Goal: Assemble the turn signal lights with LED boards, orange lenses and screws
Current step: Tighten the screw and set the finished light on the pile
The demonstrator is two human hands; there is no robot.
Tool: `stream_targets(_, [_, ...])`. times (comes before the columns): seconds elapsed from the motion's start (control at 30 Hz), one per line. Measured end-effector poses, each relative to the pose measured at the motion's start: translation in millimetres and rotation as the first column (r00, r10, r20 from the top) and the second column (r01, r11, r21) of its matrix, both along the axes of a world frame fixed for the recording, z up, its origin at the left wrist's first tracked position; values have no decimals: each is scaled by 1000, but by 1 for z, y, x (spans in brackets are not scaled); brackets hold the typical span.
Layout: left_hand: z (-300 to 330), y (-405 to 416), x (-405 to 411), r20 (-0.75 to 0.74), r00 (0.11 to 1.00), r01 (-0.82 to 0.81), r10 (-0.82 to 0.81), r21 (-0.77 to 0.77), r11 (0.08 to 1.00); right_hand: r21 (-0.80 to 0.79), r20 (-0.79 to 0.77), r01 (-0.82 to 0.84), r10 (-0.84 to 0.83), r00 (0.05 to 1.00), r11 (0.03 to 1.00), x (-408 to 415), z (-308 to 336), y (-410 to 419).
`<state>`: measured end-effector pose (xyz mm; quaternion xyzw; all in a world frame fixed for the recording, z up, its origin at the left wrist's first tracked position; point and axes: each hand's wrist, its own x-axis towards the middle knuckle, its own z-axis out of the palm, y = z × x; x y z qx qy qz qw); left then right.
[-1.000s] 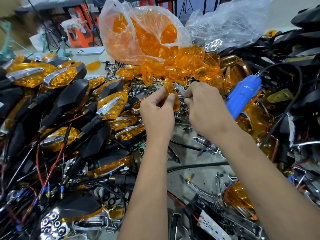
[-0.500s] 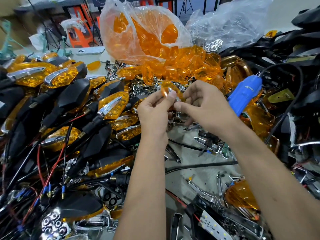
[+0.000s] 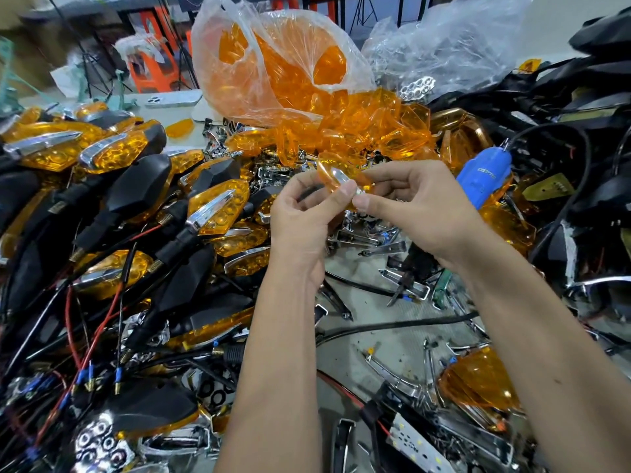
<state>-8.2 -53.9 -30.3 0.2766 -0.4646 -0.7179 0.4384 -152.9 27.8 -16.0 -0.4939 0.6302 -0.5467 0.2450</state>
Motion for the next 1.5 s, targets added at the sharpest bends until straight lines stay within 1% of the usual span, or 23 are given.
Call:
stream_targets(0.07, [-2, 0, 0, 38, 999, 5, -5, -8, 1000, 20, -24, -35, 36, 999, 999, -2, 2, 1])
stream_targets(0.17, [-4, 1, -3, 98, 995, 3, 1, -47, 999, 34, -25, -28, 29, 999, 999, -4, 4, 2])
stream_targets(0.4, [-2, 2, -6, 123, 992, -5, 8, -26, 1000, 52, -105, 51, -46, 993, 997, -3, 0, -1])
stream_targets(0.53, [0, 6, -7, 125, 992, 14, -17, 24, 1000, 60, -89, -11, 16, 996, 998, -8, 4, 5])
stream_targets(0.6, [1, 6, -8, 131, 991, 24, -25, 14, 1000, 40, -92, -20, 23, 995, 999, -10, 6, 9])
stream_targets(0.67, [2, 8, -11, 150, 988, 24, -22, -12, 1000, 47, -162, 8, 0, 987, 999, -9, 10, 10])
stream_targets(0.77, [2, 14, -21, 211, 977, -5, 16, -55, 998, 90, -389, 35, 3, 921, 995, -7, 16, 10])
stream_targets(0.8, [3, 17, -25, 241, 970, -9, 28, -76, 997, 94, -427, 21, 21, 904, 995, -7, 20, 11])
stream_targets(0.87, [5, 22, -31, 274, 962, 9, 12, -73, 997, 149, -434, -48, 109, 894, 988, -10, 25, 14])
stream_targets(0.93, [6, 25, -34, 296, 955, 32, -18, -43, 999, 236, -402, -99, 190, 896, 967, -18, 31, 20])
stream_targets(0.97, [6, 26, -36, 328, 945, 29, -11, -49, 998, 238, -387, -96, 185, 903, 967, -23, 32, 24])
stream_targets(1.03, [5, 29, -41, 407, 913, 16, 30, -109, 994, 151, -384, -2, 60, 922, 988, -36, 33, 31])
stream_targets(1.07, [5, 31, -44, 471, 879, 24, 71, -193, 981, 98, -391, 85, -40, 920, 992, -44, 33, 34])
stream_targets(1.1, [3, 31, -47, 550, 824, 51, 134, -308, 950, 60, -408, 184, -144, 902, 981, -53, 34, 38])
stream_targets(1.13, [3, 32, -49, 612, 764, 90, 206, -417, 905, 38, -439, 282, -237, 866, 959, -63, 34, 44])
stream_targets(1.17, [4, 34, -52, 627, 731, 115, 270, -503, 857, 32, -484, 370, -310, 818, 928, -73, 35, 51])
stream_targets(1.2, [8, 37, -54, 613, 732, 137, 296, -558, 818, 39, -530, 443, -357, 769, 896, -83, 38, 59])
stream_targets(1.27, [17, 49, -65, 573, 786, 215, 232, -605, 766, 65, -610, 547, -401, 684, 835, -99, 44, 80])
stream_targets(1.3, [20, 57, -73, 586, 795, 293, 157, -598, 746, 79, -647, 583, -404, 647, 808, -105, 48, 91])
stream_targets(1.33, [23, 66, -83, 619, 780, 381, 89, -583, 718, 108, -690, 610, -383, 615, 785, -112, 53, 102])
stream_targets(1.4, [25, 84, -100, 696, 718, 521, 19, -555, 649, 241, -755, 633, -268, 599, 736, -126, 63, 120])
stream_targets(1.43, [24, 91, -107, 729, 684, 564, 30, -554, 612, 334, -763, 633, -194, 617, 699, -132, 67, 127])
stream_targets(1.5, [22, 100, -116, 786, 607, 624, 119, -564, 541, 485, -774, 644, -52, 631, 591, -139, 69, 135])
